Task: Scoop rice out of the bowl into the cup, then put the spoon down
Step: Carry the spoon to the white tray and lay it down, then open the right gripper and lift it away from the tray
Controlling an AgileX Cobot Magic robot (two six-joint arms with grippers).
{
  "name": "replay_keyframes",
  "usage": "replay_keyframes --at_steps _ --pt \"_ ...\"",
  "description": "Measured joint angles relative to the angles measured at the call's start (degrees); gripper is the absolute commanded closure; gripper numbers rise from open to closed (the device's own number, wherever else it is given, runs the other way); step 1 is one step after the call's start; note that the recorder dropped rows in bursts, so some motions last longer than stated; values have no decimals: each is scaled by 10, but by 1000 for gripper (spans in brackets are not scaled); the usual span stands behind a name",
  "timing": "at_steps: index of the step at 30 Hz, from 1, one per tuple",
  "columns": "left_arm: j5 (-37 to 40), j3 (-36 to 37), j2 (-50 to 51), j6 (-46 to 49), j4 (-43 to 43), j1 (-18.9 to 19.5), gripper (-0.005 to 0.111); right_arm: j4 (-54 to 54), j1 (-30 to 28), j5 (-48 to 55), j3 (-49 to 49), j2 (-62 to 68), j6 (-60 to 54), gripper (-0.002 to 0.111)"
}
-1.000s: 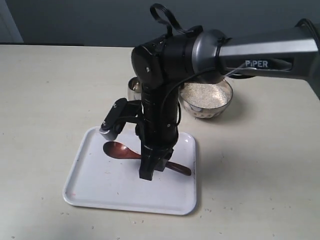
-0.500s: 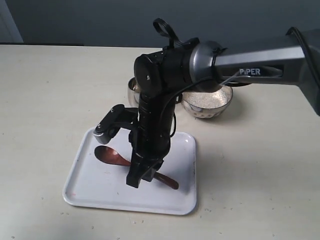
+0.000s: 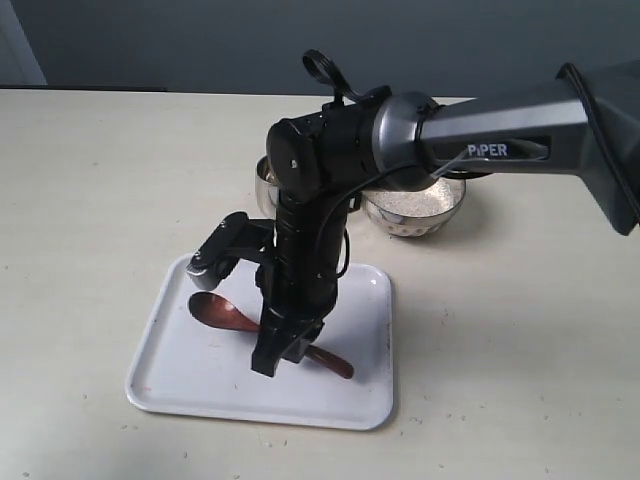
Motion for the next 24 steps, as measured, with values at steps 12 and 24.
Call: replay_keyframes --at_steps 12,24 --pt "0 0 0 0 0 0 106 -8 0 14 0 0 19 80" --pt "0 0 0 0 0 0 106 -119 0 50 2 -131 132 108"
